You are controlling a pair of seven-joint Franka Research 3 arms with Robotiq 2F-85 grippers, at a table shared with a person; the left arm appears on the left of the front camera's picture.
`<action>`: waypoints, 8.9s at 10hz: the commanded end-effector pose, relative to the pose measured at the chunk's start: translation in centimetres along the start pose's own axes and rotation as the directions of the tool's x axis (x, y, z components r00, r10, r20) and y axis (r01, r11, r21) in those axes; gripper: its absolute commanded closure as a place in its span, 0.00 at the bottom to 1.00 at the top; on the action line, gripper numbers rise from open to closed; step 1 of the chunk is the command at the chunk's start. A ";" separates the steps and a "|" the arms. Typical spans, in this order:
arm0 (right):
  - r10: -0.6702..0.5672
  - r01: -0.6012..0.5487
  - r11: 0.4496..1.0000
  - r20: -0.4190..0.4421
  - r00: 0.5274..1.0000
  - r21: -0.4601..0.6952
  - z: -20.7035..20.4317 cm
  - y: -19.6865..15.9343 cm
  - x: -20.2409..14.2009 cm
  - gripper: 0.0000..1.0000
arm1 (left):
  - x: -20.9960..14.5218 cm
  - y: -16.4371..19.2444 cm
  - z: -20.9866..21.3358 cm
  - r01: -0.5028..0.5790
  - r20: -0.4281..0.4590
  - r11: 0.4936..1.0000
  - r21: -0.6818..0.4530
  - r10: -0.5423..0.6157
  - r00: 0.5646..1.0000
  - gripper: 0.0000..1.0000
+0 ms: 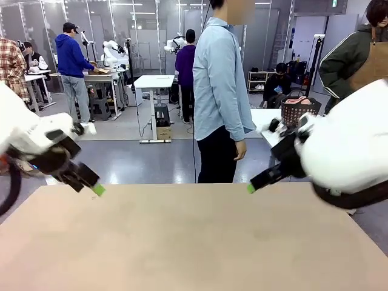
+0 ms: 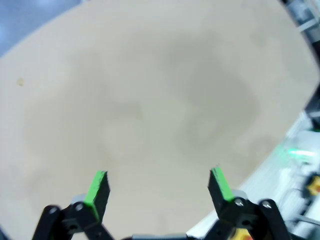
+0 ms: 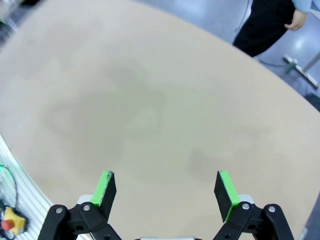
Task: Fold the towel.
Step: Grab the top end of the 100 cm Hotel Towel extended by the human.
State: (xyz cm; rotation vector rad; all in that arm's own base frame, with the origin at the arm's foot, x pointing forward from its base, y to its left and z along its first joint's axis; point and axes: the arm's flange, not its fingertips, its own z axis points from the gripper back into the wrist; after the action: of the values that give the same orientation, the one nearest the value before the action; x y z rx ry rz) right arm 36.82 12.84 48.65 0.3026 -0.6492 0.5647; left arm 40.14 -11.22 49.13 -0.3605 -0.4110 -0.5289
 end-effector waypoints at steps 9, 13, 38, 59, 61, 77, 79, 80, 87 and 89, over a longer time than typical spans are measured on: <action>-0.641 0.475 0.747 0.315 0.700 0.466 15.4 -5.8 -22.1 0.00 | -16.4 14.0 15.5 -0.500 0.440 0.665 -0.554 0.744 0.502 0.00; -0.722 0.527 0.678 0.327 0.610 0.512 14.6 -6.6 -25.4 0.00 | -18.4 15.7 16.6 -0.470 0.581 0.702 -0.535 0.710 0.398 0.00; -0.743 0.549 0.653 0.303 0.596 0.522 23.9 -17.7 -20.0 0.00 | -18.0 17.2 18.8 -0.465 0.559 0.688 -0.557 0.725 0.404 0.00; -0.743 0.549 0.653 0.303 0.596 0.522 23.9 -17.7 -20.0 0.00 | -18.0 17.2 18.8 -0.465 0.559 0.688 -0.557 0.725 0.404 0.00; -0.743 0.549 0.653 0.303 0.596 0.522 23.9 -17.7 -20.0 0.00 | -18.0 17.2 18.8 -0.465 0.559 0.688 -0.557 0.725 0.404 0.00; -0.743 0.549 0.653 0.303 0.596 0.522 23.9 -17.7 -20.0 0.00 | -18.0 17.2 18.8 -0.465 0.559 0.688 -0.557 0.725 0.404 0.00; -0.743 0.549 0.653 0.303 0.596 0.522 23.9 -17.7 -20.0 0.00 | -18.0 17.2 18.8 -0.465 0.559 0.688 -0.557 0.725 0.404 0.00; -0.743 0.549 0.653 0.303 0.596 0.522 23.9 -17.7 -20.0 0.00 | -18.0 17.2 18.8 -0.465 0.559 0.688 -0.557 0.725 0.404 0.00; -0.743 0.549 0.653 0.303 0.596 0.522 23.9 -17.7 -20.0 0.00 | -18.0 17.2 18.8 -0.465 0.559 0.688 -0.557 0.725 0.404 0.00; -0.743 0.549 0.653 0.303 0.596 0.522 23.9 -17.7 -20.0 0.00 | -18.0 17.2 18.8 -0.465 0.559 0.688 -0.557 0.725 0.404 0.00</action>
State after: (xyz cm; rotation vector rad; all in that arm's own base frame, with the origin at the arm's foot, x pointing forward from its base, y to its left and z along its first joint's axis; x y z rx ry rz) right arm 22.29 -19.60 52.24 1.0481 -0.8373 -0.1730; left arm 29.95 18.06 52.97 -1.0123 -0.9728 0.3471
